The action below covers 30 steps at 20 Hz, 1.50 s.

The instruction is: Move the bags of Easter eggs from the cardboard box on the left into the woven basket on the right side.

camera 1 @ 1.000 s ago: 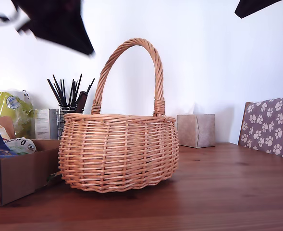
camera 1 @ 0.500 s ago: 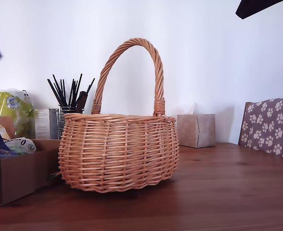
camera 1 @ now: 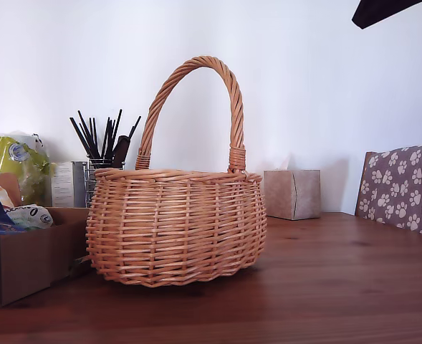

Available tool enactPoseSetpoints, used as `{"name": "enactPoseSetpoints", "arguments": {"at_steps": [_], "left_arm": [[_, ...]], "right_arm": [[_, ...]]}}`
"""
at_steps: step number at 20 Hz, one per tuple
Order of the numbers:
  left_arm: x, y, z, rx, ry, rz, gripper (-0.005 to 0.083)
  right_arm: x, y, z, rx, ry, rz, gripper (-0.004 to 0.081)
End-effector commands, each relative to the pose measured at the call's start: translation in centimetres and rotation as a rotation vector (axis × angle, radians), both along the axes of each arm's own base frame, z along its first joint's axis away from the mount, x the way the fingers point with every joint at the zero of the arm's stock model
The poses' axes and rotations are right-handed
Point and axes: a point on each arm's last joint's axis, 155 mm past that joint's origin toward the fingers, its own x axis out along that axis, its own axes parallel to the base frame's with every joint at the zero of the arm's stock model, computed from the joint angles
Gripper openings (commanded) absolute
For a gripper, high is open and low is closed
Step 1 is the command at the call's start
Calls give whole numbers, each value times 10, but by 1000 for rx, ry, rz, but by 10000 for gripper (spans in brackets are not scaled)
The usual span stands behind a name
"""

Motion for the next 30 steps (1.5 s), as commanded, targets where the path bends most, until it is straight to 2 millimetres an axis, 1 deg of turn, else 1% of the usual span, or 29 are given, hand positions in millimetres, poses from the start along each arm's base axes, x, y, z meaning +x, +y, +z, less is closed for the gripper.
{"name": "enactPoseSetpoints", "arguments": {"at_steps": [1,4,6,9,11,14,18,22,23,24,27,29,30], "left_arm": [[14,2,4,7,-6,-3,725],[29,10,-10,57,40,7,725],[35,17,-19,94,65,22,725],[37,21,-39,107,123,27,726],[36,23,-54,109,171,29,725],[33,25,-72,115,227,32,725],[32,21,-79,90,252,20,725],[32,43,-84,156,266,79,725],[34,48,-84,165,261,92,726],[35,48,-83,163,255,94,726],[35,20,-78,27,250,30,725],[29,1,-75,-72,269,-22,725],[26,-5,-74,-102,281,-36,725]], "right_arm": [[-4,5,0,0,-1,24,6],[-15,18,1,3,1,85,5],[-24,28,1,5,2,131,5],[-35,39,1,7,-1,185,5],[-39,43,1,7,-1,204,5],[-41,45,1,7,-1,215,5],[-42,45,1,7,-1,216,5],[-42,45,1,6,-1,215,5],[-42,45,1,6,-1,215,5],[-42,45,1,6,-1,216,5],[-41,45,1,6,-1,215,5],[-41,45,1,6,-2,216,5],[-41,45,1,4,-4,218,5]]}}
